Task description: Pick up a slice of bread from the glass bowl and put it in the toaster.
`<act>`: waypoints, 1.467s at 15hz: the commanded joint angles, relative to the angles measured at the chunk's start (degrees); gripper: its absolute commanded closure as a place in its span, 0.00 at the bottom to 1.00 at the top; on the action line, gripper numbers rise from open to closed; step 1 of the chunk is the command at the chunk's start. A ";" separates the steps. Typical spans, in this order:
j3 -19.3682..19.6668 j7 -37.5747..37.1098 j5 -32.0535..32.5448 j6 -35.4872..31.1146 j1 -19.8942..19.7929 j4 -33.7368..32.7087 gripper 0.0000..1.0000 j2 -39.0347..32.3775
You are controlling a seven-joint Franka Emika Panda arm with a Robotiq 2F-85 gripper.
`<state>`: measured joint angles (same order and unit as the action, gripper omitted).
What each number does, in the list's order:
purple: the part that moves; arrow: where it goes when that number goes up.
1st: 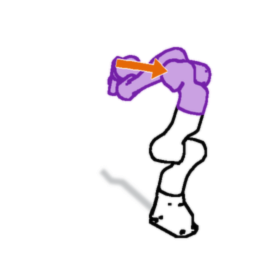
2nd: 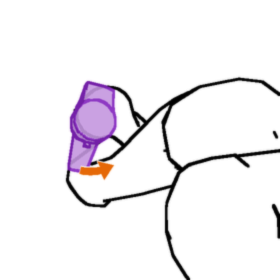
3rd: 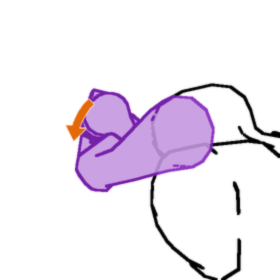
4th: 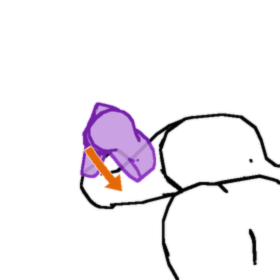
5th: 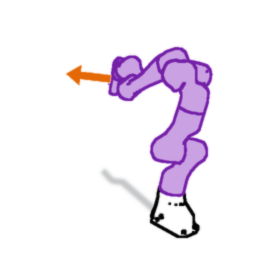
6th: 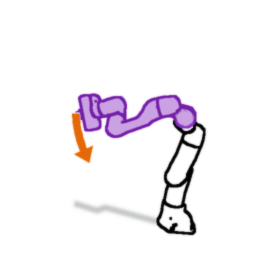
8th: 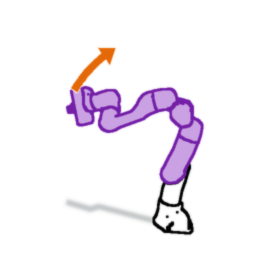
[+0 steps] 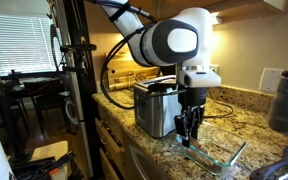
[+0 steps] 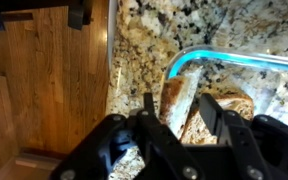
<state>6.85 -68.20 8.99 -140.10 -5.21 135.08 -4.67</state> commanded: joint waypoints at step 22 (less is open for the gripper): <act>0.45 -4.58 2.14 -1.22 -0.15 1.25 0.93 4.22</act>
<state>7.01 -71.01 9.67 -140.10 -5.28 134.91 -2.45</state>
